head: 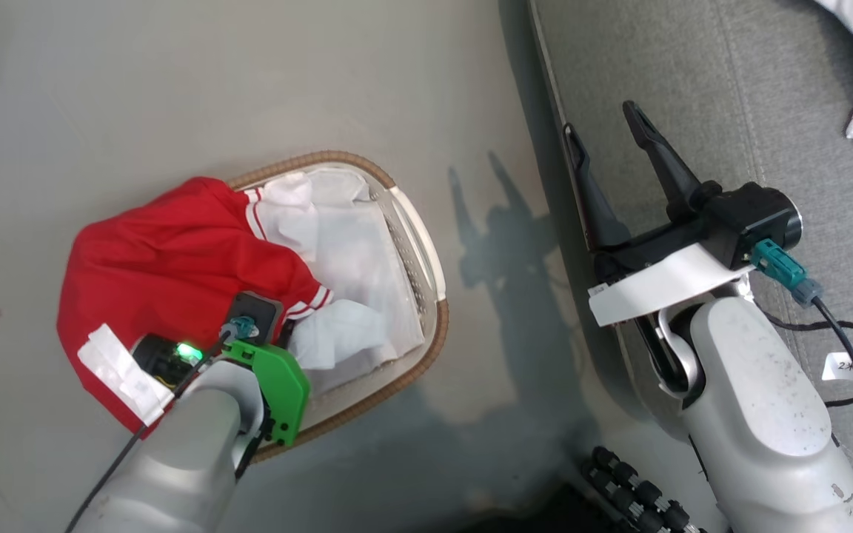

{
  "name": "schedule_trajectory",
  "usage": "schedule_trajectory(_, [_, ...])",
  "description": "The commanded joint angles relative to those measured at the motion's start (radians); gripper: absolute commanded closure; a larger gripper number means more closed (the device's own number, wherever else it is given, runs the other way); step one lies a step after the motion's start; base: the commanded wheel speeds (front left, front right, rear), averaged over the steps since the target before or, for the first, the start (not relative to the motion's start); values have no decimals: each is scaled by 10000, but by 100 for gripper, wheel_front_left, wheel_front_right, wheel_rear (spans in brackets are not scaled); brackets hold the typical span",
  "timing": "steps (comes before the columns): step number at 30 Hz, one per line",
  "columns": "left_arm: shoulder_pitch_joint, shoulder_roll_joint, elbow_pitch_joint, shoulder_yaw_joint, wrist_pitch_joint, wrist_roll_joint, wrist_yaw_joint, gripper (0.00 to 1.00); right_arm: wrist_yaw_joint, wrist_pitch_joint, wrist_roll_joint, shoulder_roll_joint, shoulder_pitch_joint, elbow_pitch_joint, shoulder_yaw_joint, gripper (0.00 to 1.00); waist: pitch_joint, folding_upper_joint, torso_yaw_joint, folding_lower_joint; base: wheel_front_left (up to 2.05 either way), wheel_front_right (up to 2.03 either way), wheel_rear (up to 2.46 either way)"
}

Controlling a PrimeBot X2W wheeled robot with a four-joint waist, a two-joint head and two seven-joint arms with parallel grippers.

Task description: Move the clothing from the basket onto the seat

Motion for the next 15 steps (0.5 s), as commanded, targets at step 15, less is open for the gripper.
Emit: schedule_trajectory(15, [1980,-225,-2562,2119,-498,-187,365,100,-14,-5,-500,-41,1515,1201,-251,0,-4209,0,1247,-1,0,0,0])
